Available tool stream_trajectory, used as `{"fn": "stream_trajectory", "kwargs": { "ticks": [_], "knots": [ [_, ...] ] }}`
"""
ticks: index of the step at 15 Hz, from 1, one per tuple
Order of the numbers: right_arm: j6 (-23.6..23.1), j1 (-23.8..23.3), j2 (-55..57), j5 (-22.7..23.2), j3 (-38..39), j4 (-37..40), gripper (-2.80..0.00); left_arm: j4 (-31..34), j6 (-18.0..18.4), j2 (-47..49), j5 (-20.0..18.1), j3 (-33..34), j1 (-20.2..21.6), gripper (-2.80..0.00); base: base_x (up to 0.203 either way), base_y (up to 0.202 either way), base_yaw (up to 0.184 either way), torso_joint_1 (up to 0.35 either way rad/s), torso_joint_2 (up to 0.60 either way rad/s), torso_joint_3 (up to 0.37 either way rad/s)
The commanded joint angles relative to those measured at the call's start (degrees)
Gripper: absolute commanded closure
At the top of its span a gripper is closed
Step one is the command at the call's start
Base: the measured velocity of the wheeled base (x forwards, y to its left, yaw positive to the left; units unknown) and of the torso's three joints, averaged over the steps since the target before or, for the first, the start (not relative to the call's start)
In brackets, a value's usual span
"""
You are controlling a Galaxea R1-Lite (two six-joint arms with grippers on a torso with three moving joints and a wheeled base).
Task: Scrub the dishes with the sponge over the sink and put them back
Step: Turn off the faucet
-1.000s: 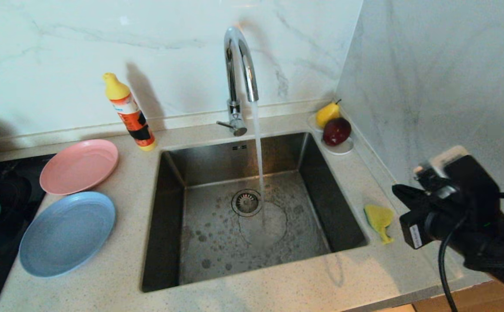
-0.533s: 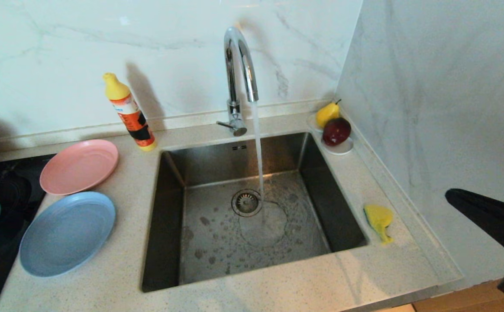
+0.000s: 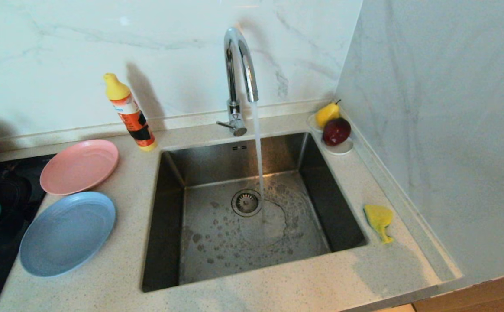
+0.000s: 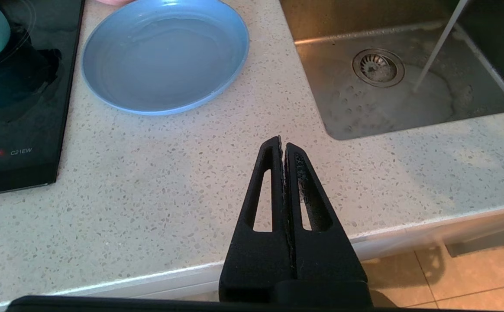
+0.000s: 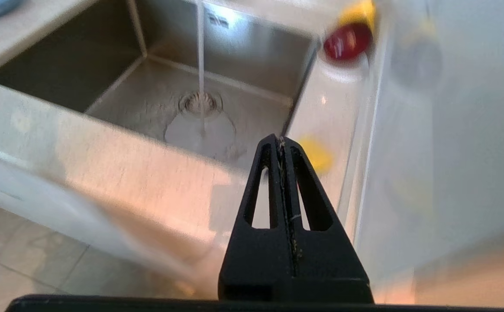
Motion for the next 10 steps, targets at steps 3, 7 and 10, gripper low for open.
{"fn": "stream_trajectory", "kwargs": {
  "ticks": [3, 7, 10],
  "knots": [
    [2.6, -7.1, -18.6, -2.8, 7.4, 8.3, 0.00, 0.0, 0.0, 0.0, 0.0, 0.0, 0.0, 0.00, 0.000, 0.000, 0.000, 0.000, 0.00, 0.000],
    [2.8, -8.9, -29.0, -14.6, 8.3, 25.1, 0.00, 0.0, 0.0, 0.0, 0.0, 0.0, 0.0, 0.00, 0.000, 0.000, 0.000, 0.000, 0.00, 0.000],
    [3.4, -9.1, -28.8, -15.0, 9.1, 25.6, 0.00, 0.0, 0.0, 0.0, 0.0, 0.0, 0.0, 0.00, 0.000, 0.000, 0.000, 0.000, 0.00, 0.000]
  ]
}}
